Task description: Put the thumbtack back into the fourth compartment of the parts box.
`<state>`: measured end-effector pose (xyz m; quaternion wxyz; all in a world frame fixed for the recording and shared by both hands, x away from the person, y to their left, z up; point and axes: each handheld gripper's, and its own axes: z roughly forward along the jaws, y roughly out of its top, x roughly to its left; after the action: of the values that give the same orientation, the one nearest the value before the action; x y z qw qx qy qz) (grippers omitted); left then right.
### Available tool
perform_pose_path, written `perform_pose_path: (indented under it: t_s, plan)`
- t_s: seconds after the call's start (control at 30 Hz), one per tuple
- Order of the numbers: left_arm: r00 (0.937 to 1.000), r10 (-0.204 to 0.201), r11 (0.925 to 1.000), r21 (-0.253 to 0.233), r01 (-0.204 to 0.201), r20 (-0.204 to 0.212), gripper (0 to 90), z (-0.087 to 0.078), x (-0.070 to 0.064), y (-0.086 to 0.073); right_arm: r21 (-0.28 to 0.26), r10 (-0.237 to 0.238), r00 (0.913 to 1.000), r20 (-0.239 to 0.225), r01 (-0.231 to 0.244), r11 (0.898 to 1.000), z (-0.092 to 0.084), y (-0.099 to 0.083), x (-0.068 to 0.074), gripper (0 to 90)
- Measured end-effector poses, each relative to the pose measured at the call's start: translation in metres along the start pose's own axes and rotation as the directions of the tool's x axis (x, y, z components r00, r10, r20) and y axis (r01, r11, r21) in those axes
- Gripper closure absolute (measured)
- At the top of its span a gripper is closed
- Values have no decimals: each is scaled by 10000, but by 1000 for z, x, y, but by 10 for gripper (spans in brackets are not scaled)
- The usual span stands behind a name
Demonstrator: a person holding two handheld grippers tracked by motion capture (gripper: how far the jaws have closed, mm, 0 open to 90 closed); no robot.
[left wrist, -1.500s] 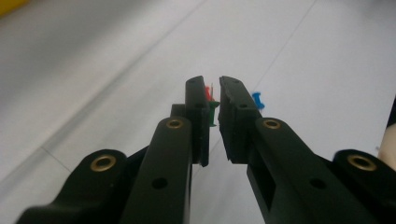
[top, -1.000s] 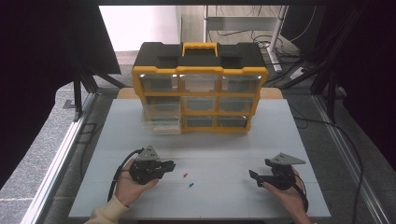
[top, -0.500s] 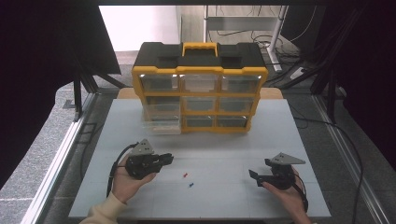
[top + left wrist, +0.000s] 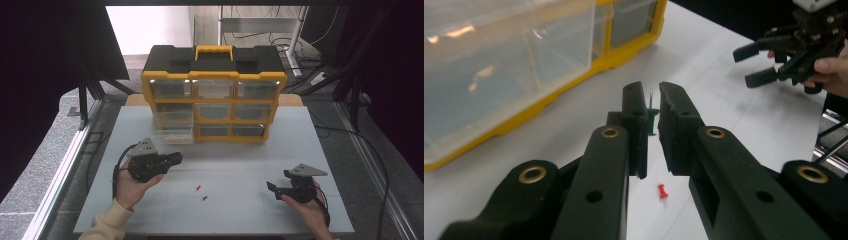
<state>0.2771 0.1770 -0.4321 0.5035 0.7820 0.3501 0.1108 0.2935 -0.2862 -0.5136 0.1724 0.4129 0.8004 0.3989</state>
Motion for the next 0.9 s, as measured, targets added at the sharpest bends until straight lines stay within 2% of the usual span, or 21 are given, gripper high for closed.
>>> perform_pose_path:
  t_s: [0.3, 0.53, 0.63, 0.9]
  plan:
    - [10000, 39, 9995, -322, -40, -41, 813, -5, 2, 11, -11, 4, 10000, 0, -4, 10000, 0, 0, 0, 178]
    - [10000, 21, 9987, -512, -25, -79, 813, -8, 2, 18, -232, 70, 10000, 21, -69, 9997, -3, 1, 0, 179]
    - [9999, 55, 9975, -702, -62, -102, 813, -10, 3, 26, -312, 36, 10000, 8, -35, 9995, -4, 1, 0, 179]
    - [9998, -52, 9962, -872, 36, -182, 813, -10, 11, 39, -309, 58, 10000, 20, -57, 9995, -5, 1, -1, 179]
